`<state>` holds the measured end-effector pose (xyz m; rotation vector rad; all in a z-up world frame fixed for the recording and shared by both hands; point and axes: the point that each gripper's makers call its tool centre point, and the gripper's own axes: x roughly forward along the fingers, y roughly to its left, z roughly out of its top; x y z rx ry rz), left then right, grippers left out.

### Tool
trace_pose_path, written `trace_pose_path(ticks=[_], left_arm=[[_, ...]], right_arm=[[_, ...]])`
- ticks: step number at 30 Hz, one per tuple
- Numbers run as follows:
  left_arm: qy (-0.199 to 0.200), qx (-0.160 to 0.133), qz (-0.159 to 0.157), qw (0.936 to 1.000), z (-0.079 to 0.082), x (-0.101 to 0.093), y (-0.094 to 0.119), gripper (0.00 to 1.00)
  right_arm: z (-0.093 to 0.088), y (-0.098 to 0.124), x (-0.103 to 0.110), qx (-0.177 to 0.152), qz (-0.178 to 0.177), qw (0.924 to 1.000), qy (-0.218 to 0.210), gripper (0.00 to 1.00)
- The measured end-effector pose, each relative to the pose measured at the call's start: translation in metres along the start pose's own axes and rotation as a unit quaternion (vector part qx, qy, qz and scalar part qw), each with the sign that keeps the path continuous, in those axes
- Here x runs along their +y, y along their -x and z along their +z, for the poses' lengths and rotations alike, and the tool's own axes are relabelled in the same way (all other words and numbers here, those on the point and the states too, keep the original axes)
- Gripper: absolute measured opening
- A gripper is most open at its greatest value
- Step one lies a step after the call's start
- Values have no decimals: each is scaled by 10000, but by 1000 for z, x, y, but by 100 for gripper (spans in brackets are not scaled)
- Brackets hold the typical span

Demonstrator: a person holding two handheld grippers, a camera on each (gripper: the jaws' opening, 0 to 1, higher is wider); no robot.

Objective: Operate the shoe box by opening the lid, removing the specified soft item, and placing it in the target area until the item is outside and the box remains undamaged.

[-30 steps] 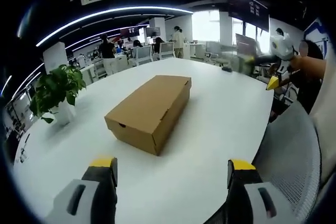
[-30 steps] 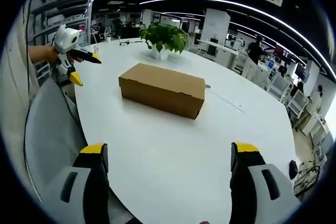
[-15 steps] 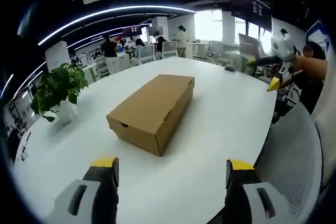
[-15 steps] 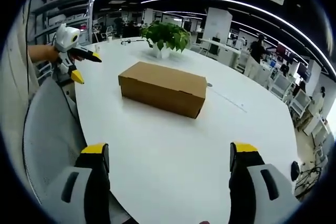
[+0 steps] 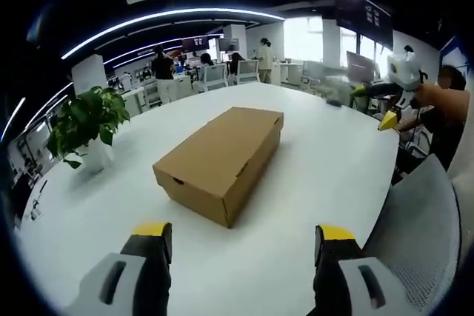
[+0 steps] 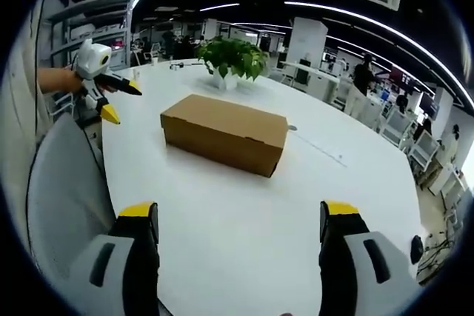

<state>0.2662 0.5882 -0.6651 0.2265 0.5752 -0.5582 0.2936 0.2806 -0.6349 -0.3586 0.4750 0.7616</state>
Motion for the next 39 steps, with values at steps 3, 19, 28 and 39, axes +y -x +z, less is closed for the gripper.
trace_pose_path(ticks=[3,19,28,39], left_arm=[[29,-30,64,10000,3,-2,-6,78],[236,-153,362,9990,8,5,-25,68],[384,-146,632,9972,8,12,-35,60],[561,-19,885,9945,0,18,-48,55]], right_arm=[[3,-3,-4,-93,18,10000,22,83],[13,-29,-25,-339,271,9989,197,75],[23,-56,-32,-482,563,9968,314,70],[20,-94,-37,-329,923,9936,570,65]])
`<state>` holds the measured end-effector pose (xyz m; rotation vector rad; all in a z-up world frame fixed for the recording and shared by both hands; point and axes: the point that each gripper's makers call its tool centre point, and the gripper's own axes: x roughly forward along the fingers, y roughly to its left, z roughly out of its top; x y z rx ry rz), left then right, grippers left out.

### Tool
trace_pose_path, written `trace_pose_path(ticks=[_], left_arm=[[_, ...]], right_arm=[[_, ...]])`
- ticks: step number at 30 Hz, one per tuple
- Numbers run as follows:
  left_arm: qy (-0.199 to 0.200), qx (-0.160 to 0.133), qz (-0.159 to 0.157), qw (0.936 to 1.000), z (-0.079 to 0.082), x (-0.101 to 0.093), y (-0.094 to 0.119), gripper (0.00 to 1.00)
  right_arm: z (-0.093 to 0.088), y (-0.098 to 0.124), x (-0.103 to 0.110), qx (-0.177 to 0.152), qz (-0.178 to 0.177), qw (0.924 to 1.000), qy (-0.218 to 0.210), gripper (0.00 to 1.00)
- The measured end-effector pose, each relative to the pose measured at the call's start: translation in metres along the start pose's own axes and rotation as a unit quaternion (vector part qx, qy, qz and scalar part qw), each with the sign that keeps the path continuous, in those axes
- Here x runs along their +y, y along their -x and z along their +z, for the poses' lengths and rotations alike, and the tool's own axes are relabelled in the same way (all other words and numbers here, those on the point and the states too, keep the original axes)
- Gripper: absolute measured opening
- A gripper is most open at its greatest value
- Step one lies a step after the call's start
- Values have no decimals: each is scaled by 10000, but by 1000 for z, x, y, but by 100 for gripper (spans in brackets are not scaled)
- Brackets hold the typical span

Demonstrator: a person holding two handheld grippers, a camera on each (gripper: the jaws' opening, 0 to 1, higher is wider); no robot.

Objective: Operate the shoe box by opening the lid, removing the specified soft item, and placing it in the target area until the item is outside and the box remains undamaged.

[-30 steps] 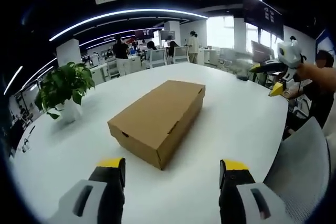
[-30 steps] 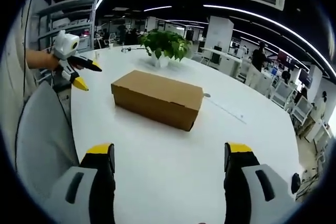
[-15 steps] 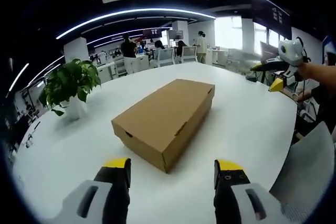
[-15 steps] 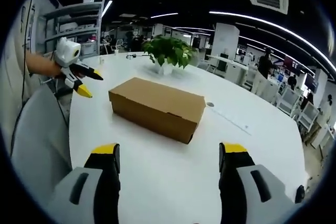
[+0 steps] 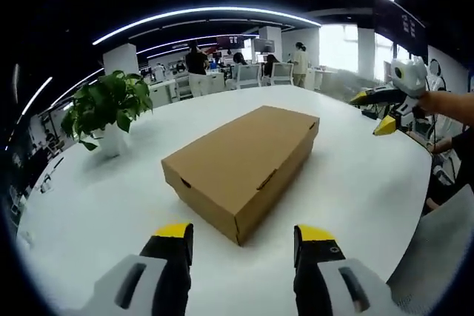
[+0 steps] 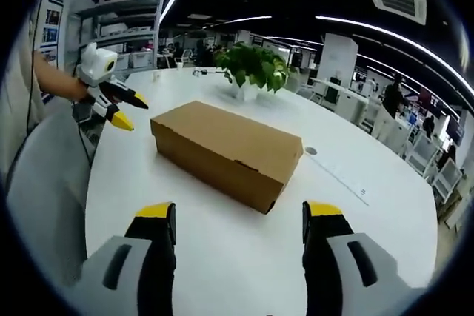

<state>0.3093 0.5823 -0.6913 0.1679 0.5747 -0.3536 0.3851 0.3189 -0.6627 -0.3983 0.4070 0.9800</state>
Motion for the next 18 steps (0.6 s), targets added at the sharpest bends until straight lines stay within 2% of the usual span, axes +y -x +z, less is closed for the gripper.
trace_pose_path(ticks=[5,11,18], left_arm=[[24,39,81,10000,0,-2,-7,54],[200,16,266,9994,5,0,-16,53],[329,27,390,9987,9,1,-25,52]], right_arm=[[-7,-12,-6,130,212,9996,125,63],[-12,-30,-21,91,335,9992,-172,60],[-15,-49,-29,184,452,9986,-197,57]])
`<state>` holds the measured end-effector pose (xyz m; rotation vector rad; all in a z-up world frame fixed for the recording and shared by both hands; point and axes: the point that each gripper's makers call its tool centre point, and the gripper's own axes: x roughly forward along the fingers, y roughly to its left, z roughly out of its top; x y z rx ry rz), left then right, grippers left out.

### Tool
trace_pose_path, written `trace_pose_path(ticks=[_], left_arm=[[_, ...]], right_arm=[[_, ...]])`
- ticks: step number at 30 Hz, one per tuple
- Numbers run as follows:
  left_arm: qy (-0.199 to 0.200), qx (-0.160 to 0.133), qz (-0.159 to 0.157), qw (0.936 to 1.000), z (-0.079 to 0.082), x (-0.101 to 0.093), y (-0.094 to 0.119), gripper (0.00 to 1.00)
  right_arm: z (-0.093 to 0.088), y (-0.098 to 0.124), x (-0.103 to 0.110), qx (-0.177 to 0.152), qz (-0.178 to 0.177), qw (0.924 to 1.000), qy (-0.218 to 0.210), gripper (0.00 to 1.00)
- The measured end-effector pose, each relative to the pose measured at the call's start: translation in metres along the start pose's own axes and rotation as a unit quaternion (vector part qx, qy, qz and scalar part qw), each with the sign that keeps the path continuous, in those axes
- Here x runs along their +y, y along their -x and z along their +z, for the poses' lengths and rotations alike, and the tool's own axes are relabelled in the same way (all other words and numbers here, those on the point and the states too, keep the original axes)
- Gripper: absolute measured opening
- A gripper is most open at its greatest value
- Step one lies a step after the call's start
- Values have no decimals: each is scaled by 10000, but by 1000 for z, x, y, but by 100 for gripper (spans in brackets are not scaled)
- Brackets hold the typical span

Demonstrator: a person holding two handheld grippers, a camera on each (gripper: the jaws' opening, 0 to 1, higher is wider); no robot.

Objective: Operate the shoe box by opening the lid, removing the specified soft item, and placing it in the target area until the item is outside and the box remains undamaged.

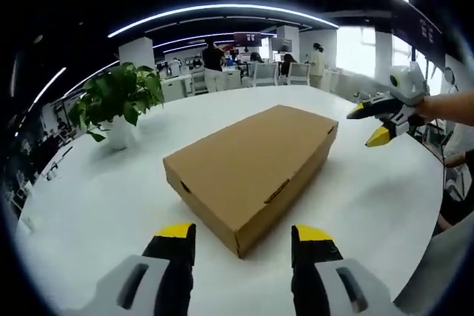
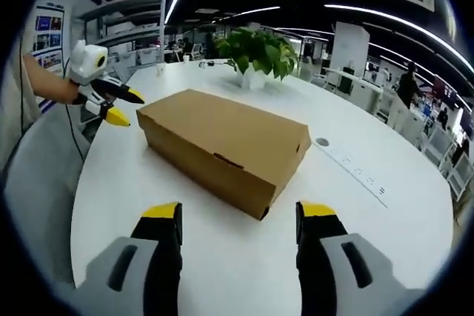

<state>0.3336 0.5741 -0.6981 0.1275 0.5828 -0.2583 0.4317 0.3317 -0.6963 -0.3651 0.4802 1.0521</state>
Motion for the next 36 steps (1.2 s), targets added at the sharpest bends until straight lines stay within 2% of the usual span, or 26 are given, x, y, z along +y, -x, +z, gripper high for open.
trace_pose_path(ticks=[14,20,25,29,34,36], left_arm=[[164,89,220,9996,-2,-1,-21,51],[367,34,302,9989,2,-1,-25,50],[493,26,375,9981,0,1,-27,48],[554,15,433,9975,0,2,-28,48],[652,-9,521,9965,1,2,-29,48],[660,-9,531,9964,1,2,-29,48]], right_arm=[[5,-29,-10,56,167,9998,-94,50],[11,-40,-11,42,208,9996,-208,47],[14,-47,-13,52,112,9998,-166,45],[13,-47,-19,64,-32,9999,-152,39],[9,-50,-18,147,8,9998,-155,39],[8,-50,-18,152,-16,9995,-284,39]])
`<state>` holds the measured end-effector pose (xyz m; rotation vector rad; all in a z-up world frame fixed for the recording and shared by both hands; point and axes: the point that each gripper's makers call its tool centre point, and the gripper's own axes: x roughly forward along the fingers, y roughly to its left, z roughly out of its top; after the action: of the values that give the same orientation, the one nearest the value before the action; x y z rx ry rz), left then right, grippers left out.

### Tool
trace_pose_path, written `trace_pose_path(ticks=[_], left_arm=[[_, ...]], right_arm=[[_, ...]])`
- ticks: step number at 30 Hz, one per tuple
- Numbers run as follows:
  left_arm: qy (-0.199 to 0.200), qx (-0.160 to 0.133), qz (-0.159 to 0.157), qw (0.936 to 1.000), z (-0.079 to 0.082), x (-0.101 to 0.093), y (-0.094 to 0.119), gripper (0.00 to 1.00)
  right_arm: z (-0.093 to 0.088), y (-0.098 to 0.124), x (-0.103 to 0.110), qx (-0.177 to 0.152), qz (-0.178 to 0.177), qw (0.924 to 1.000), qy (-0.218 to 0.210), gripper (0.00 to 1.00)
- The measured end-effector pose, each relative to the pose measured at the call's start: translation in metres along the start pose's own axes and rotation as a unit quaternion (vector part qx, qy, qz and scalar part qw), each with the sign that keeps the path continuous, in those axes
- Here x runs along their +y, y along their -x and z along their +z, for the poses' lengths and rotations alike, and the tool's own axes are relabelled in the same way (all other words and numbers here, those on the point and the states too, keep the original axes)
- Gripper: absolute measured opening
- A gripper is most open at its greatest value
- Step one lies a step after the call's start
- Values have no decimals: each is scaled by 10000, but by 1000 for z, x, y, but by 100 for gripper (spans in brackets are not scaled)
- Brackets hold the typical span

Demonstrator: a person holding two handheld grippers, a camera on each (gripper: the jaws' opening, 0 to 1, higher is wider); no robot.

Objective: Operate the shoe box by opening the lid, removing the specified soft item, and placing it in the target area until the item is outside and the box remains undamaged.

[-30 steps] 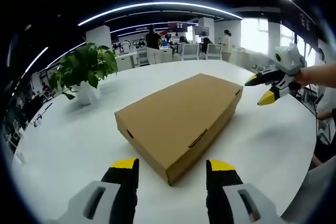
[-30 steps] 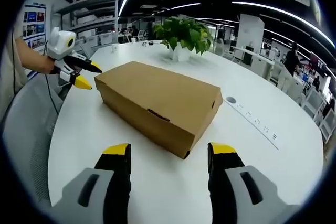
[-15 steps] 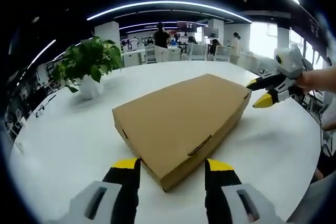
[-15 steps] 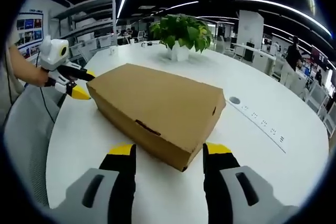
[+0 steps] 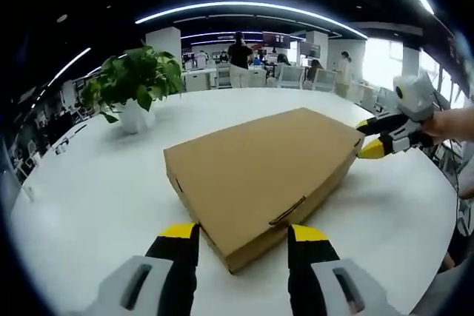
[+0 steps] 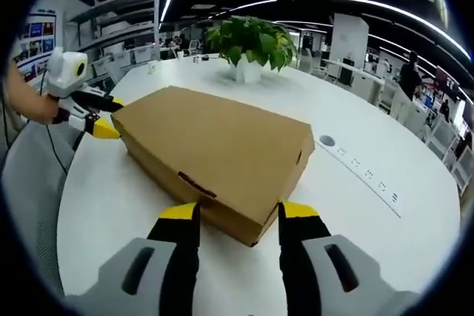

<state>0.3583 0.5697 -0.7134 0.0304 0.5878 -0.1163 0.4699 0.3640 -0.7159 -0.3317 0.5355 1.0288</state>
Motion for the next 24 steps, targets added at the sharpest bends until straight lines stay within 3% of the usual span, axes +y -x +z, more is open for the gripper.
trace_pose_path(ticks=[11,24], left_arm=[[-1,-57,-25,10000,0,1,0,47],[-195,-8,-276,9994,-3,11,3,45]], right_arm=[[-1,1,2,13,-131,9995,-281,37],[-4,5,18,106,-316,9982,-491,36]])
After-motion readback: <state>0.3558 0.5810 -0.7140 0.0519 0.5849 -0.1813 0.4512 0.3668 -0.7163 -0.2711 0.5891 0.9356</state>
